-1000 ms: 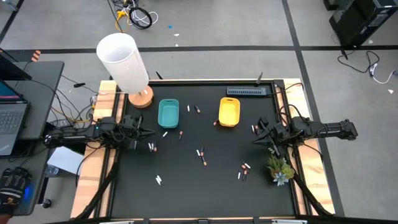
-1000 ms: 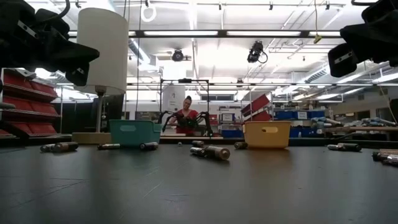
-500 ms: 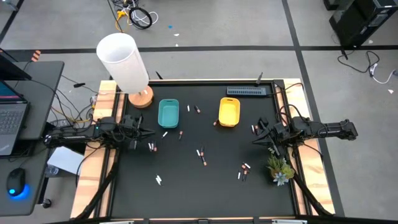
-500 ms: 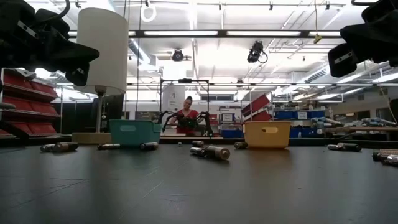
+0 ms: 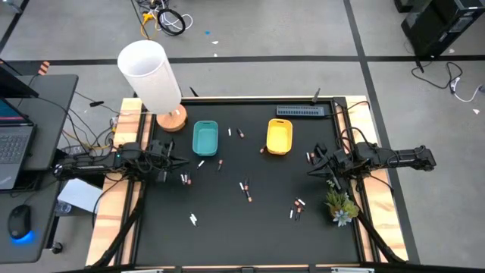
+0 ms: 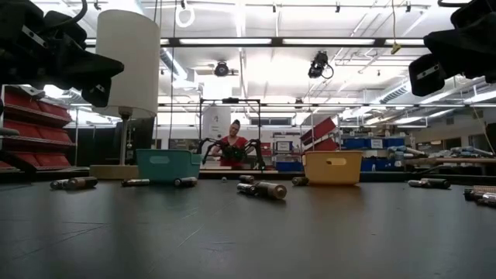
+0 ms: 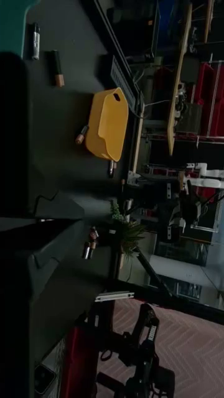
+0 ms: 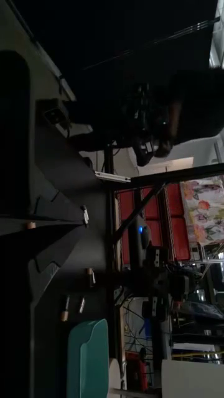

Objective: Sort batteries

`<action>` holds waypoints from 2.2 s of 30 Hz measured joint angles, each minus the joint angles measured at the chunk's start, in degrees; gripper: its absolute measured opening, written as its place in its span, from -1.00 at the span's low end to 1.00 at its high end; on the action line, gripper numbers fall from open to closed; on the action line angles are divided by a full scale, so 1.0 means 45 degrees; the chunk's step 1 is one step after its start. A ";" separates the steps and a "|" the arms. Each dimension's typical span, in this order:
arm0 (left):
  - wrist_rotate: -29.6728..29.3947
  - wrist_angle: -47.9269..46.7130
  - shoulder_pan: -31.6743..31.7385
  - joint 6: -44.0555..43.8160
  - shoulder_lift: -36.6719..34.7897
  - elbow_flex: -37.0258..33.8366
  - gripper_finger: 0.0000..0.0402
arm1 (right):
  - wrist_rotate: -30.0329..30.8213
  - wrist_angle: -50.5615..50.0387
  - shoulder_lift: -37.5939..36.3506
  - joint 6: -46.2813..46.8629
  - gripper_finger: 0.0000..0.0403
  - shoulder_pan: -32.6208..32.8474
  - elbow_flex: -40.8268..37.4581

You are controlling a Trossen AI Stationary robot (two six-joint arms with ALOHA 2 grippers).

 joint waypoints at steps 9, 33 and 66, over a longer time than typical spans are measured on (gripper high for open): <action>0.0000 0.0000 -0.0002 0.0000 0.0000 -0.0002 -0.87 | 0.0002 0.0002 -0.0001 0.0000 -0.85 0.0000 -0.0001; -0.1059 0.1189 -0.0002 0.0984 0.0000 0.0001 -0.87 | 0.0003 0.0003 0.0000 0.0000 -0.85 0.0002 -0.0005; -0.2885 0.2895 -0.0002 -0.3203 0.0000 0.0001 -0.87 | 0.0089 0.0276 -0.0004 0.0000 -0.85 -0.0022 -0.0004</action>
